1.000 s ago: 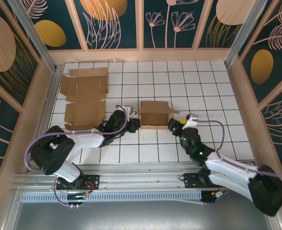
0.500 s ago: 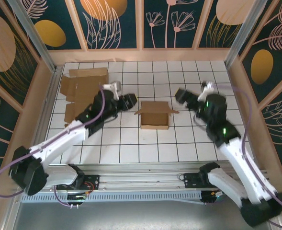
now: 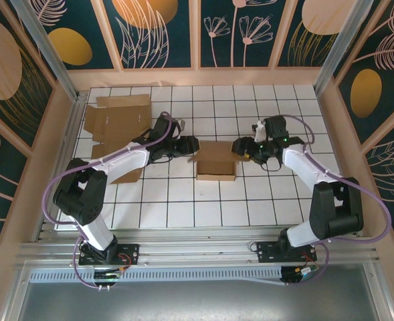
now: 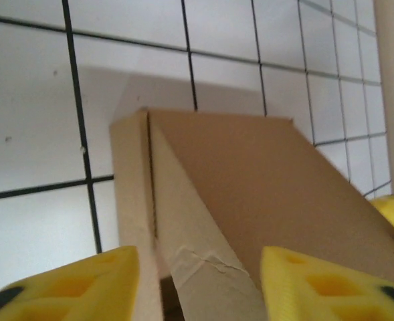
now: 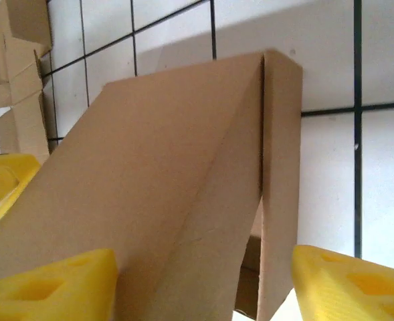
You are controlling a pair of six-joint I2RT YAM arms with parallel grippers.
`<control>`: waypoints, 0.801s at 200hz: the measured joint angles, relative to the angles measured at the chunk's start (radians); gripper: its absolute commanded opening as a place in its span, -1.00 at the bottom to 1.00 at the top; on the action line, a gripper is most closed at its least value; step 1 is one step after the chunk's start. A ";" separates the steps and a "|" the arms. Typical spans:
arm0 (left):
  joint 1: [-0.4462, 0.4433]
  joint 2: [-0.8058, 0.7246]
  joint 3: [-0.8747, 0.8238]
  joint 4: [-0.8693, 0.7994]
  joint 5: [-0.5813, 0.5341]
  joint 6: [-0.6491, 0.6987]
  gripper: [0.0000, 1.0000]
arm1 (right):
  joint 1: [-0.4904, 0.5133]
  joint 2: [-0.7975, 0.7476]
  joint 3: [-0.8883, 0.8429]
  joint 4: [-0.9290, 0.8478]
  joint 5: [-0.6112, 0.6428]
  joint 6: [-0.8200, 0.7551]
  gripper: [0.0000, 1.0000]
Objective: Fold the paper box
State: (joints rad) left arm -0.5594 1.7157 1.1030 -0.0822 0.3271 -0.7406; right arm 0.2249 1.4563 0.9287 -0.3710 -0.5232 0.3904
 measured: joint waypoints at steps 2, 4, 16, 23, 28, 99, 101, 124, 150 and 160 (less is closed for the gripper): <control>0.000 0.001 -0.006 0.003 0.005 -0.005 -0.27 | 0.002 -0.001 -0.011 0.007 0.001 0.002 0.20; 0.000 0.001 -0.011 0.005 0.006 -0.007 -0.30 | 0.003 -0.002 -0.022 0.015 0.002 0.001 0.18; -0.002 0.011 -0.042 0.025 0.031 -0.008 -0.47 | 0.010 -0.005 -0.072 0.048 0.006 0.017 0.00; -0.003 0.020 -0.059 0.038 0.043 -0.011 -0.55 | 0.013 -0.005 -0.099 0.076 0.005 0.026 -0.12; -0.003 0.027 -0.071 0.049 0.056 -0.011 -0.60 | 0.013 -0.005 -0.113 0.092 0.006 0.042 -0.18; -0.014 0.076 -0.116 0.116 0.108 -0.047 -0.86 | 0.033 -0.005 -0.199 0.285 0.007 0.141 -0.20; -0.014 0.076 -0.116 0.117 0.109 -0.047 -0.86 | 0.033 -0.005 -0.199 0.285 0.008 0.140 -0.20; -0.014 0.076 -0.116 0.127 0.109 -0.050 -0.93 | 0.033 -0.007 -0.199 0.297 0.027 0.148 -0.21; -0.016 0.071 -0.116 0.122 0.100 -0.049 -1.00 | 0.033 -0.012 -0.198 0.297 0.048 0.148 -0.22; -0.016 0.064 -0.116 0.120 0.092 -0.049 -1.00 | 0.034 -0.012 -0.197 0.296 0.055 0.148 -0.22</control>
State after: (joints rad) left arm -0.5755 1.7794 0.9874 0.0376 0.4191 -0.7898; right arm 0.2584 1.4441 0.7319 -0.0750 -0.4679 0.5381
